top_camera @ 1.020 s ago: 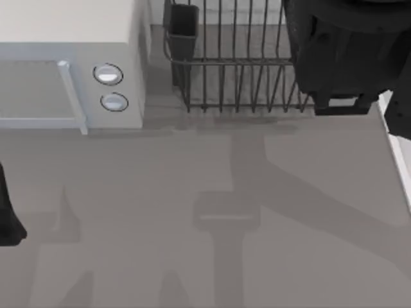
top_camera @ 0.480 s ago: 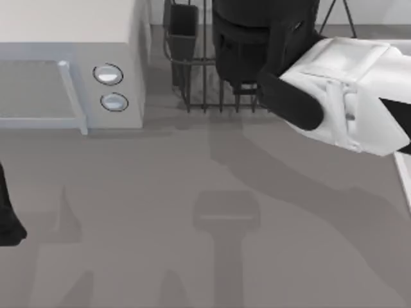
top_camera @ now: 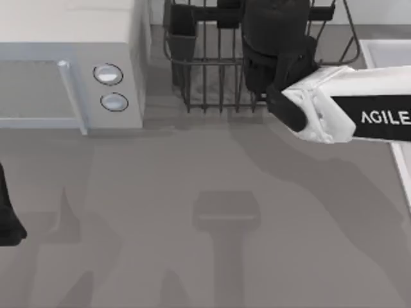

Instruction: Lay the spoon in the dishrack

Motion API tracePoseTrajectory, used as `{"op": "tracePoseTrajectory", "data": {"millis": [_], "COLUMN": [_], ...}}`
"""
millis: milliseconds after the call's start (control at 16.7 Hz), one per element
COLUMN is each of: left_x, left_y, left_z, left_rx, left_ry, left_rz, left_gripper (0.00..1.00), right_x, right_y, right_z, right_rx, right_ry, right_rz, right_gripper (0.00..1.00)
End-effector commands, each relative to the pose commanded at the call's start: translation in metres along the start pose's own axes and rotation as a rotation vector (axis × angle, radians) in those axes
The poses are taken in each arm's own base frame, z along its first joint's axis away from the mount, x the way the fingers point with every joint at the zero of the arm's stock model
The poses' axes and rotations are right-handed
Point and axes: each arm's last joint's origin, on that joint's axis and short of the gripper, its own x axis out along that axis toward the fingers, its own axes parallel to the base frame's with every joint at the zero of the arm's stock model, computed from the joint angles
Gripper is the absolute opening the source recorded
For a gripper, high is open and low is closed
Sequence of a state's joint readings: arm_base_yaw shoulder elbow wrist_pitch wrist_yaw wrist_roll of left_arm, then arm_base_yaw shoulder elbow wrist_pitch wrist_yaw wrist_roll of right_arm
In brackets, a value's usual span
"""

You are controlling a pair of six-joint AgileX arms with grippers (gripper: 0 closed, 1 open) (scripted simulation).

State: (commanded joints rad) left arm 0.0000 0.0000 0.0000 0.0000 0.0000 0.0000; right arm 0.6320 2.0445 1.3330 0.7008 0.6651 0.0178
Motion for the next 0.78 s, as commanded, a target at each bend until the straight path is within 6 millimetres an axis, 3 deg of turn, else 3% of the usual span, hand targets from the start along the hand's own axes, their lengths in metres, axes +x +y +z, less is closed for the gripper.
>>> {"op": "tracePoseTrajectory", "data": {"millis": [240, 780], "left_x": [0.0, 0.0], "left_y": [0.0, 0.0], "left_z": [0.0, 0.0], "left_rx": [0.0, 0.0], "left_ry": [0.0, 0.0], "left_rz": [0.0, 0.0], "left_gripper": [1.0, 1.0], "right_x": [0.0, 0.0], "right_y": [0.0, 0.0], "right_z": [0.0, 0.0], "right_rx": [0.0, 0.0], "right_ry": [0.0, 0.0], "right_rz": [0.0, 0.0], "right_gripper": [0.0, 0.68]}}
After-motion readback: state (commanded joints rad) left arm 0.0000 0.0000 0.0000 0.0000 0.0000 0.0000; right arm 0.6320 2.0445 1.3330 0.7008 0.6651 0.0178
